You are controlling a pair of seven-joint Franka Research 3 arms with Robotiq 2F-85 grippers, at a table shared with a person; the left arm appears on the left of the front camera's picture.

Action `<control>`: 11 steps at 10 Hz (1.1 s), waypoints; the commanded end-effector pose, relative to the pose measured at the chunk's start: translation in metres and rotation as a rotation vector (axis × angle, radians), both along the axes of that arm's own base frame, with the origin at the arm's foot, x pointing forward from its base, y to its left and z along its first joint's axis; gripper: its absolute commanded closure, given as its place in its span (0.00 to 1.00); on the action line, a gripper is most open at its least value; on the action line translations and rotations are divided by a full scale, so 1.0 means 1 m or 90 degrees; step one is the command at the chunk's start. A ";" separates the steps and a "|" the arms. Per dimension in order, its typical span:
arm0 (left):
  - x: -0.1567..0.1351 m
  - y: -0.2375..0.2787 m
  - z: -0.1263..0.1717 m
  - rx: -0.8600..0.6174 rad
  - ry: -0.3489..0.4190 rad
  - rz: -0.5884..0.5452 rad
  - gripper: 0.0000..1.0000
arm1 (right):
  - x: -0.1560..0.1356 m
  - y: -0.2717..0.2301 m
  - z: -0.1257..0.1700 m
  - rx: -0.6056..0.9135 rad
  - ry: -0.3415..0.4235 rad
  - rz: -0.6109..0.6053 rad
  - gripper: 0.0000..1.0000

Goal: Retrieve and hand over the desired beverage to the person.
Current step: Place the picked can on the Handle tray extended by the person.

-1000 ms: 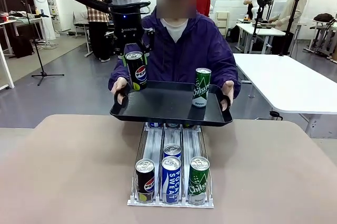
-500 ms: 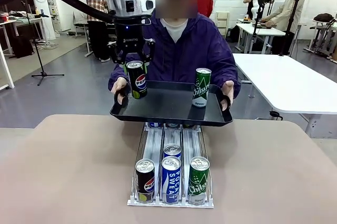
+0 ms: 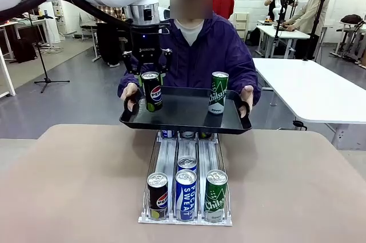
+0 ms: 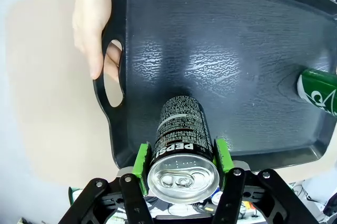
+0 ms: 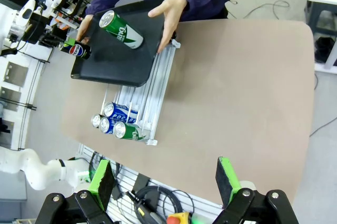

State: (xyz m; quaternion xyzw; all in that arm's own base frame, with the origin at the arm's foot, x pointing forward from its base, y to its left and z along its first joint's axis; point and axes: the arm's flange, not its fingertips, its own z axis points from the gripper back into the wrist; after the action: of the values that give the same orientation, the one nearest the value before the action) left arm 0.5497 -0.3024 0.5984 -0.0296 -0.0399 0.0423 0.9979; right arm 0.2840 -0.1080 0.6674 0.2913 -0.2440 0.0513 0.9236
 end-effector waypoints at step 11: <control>0.020 -0.006 -0.008 0.035 0.038 -0.018 0.00 | 0.002 0.000 0.000 -0.002 0.001 0.001 0.00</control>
State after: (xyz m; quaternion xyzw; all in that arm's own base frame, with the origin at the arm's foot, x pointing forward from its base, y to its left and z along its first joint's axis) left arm 0.5629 -0.3082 0.5829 -0.0151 -0.0098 0.0387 0.9991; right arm 0.2840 -0.1080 0.6674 0.2913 -0.2440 0.0513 0.9236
